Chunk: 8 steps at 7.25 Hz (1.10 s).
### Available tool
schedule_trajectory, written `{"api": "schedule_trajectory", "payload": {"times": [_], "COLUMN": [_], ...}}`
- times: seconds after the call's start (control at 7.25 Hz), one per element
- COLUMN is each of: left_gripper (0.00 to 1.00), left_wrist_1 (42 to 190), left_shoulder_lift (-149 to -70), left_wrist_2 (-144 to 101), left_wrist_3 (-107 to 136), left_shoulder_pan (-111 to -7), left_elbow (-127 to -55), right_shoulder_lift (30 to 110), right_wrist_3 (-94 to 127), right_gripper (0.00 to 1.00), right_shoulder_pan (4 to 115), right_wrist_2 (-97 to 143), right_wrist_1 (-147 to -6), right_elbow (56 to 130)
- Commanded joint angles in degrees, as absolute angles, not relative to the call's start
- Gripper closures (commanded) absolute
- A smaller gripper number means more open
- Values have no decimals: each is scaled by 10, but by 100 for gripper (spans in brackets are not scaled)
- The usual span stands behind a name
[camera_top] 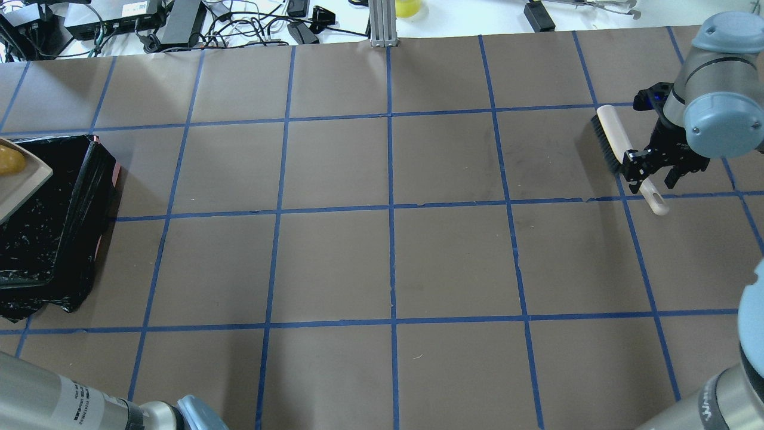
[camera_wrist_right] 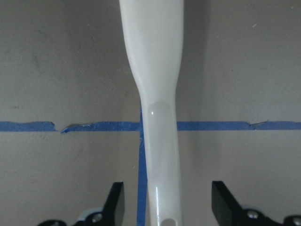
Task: Sweep and dump trash into bin
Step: 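Tip the dustpan over the bin with the left gripper while the right lowers the brush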
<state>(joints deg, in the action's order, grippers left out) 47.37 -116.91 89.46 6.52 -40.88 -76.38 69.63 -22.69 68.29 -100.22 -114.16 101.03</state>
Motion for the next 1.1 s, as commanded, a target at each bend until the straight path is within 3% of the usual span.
{"api": "schedule_trajectory", "payload": {"times": [0.0,0.41,0.97], "left_gripper": [100,100,100], "left_wrist_1": [445,402,352], "left_shoulder_lift": [-1161,-1161,-1145], "left_wrist_2": [894,894,896], "left_wrist_3": [37,7,1], "left_shoulder_pan": [-410,-410,-437], "left_elbow": [-778,-778,-780], "right_shoulder_lift": [713,785,821], "right_wrist_3": [-214,-206,-60], "right_gripper": [5,1,0], "right_shoulder_pan": [685,700,816], "right_wrist_2": [-995,-963,-958], "right_wrist_1": [-1138,-1098,-854], "right_elbow": [1005,976,805]}}
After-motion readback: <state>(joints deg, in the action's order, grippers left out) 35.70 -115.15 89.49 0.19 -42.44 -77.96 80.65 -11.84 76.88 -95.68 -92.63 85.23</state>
